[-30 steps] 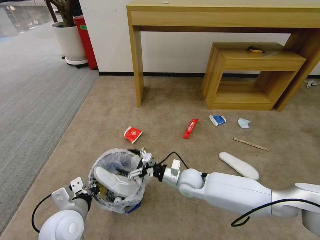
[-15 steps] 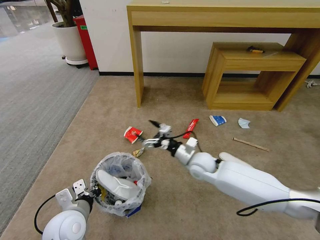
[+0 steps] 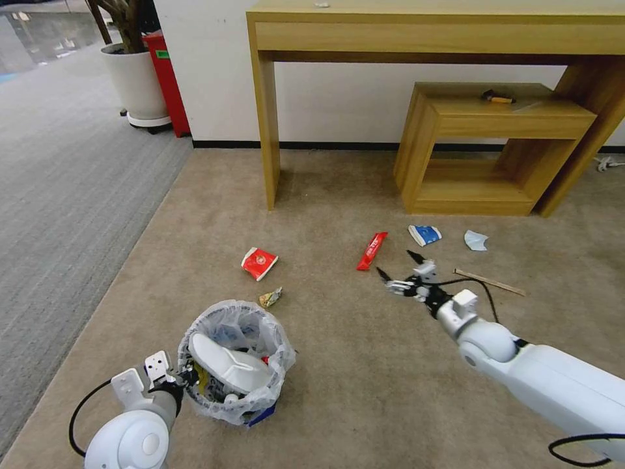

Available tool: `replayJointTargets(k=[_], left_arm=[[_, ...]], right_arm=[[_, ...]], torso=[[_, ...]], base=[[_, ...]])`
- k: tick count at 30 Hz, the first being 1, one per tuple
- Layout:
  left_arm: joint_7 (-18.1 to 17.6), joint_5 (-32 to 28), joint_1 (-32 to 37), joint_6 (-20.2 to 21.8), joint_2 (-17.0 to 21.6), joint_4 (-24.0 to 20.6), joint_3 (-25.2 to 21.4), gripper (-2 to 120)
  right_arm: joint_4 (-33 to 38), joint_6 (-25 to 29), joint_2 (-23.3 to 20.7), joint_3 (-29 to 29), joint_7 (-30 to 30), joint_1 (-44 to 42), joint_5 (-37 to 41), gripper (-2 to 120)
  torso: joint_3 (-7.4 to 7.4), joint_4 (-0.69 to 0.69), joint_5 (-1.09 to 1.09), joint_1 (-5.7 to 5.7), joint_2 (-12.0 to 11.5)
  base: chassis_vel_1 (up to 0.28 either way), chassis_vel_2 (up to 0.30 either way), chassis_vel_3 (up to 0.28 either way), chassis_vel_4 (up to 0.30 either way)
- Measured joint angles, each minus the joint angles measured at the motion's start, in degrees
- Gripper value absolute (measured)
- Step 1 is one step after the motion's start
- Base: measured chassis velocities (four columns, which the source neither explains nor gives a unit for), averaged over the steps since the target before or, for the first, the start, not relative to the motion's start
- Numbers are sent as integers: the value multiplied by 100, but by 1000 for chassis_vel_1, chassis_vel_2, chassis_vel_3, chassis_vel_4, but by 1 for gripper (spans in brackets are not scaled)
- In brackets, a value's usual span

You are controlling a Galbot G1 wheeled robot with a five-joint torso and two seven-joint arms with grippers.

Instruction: Pick up the trash bin and place the garbage on the floor into it.

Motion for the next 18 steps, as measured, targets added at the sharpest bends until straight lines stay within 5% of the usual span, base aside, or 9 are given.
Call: replayJointTargets(k=[9, 18], left_arm=[[35, -32, -6, 0, 143, 28, 14, 0], [0, -282, -72, -3, 263, -196, -75, 0]], right_arm=[[176, 174, -132, 1033, -18, -1196, -451, 100], [549, 41, -364, 1249, 183, -1321, -483, 100]], torso=[[0, -2, 3, 0, 0], [0, 0, 0, 0, 0]], base=[[0, 0, 0, 0], [0, 0, 0, 0]])
